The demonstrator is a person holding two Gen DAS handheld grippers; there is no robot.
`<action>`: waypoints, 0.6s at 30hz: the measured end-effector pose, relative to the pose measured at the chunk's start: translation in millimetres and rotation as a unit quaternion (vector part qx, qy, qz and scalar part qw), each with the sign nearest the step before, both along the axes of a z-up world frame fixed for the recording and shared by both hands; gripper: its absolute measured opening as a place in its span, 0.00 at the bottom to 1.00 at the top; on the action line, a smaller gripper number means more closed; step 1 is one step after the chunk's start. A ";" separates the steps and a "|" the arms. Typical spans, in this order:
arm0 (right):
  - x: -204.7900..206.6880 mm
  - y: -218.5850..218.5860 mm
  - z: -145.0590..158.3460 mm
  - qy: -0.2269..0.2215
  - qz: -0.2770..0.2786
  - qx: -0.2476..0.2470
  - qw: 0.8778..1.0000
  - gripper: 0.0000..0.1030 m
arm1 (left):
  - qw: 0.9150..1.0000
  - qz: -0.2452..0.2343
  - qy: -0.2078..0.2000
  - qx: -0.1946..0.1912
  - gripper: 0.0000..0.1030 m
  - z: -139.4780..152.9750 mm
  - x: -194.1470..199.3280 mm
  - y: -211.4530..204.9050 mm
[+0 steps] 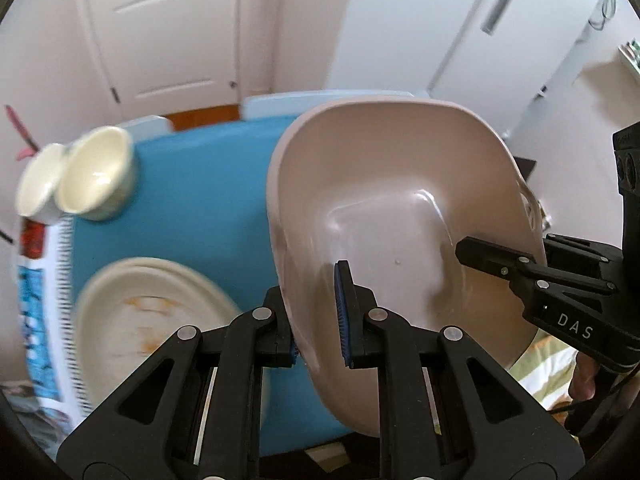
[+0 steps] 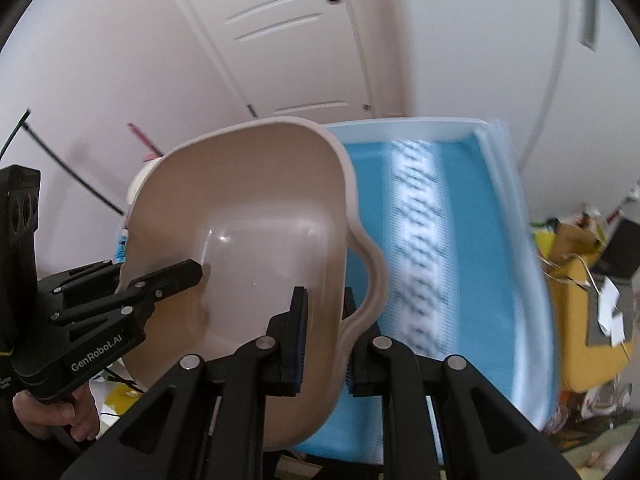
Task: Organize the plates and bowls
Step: 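Carry the taupe bowl onto the open cloth, lower it, release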
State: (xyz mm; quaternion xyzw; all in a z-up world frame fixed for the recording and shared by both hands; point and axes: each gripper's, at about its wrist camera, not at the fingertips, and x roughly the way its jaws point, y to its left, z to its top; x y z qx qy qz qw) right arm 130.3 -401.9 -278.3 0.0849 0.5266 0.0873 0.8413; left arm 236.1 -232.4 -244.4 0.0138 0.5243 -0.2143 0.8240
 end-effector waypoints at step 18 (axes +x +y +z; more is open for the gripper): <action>2.4 -68.5 -90.1 0.051 -0.023 0.010 0.998 0.14 | 0.998 -0.012 0.058 0.033 0.12 -97.5 8.4 -69.3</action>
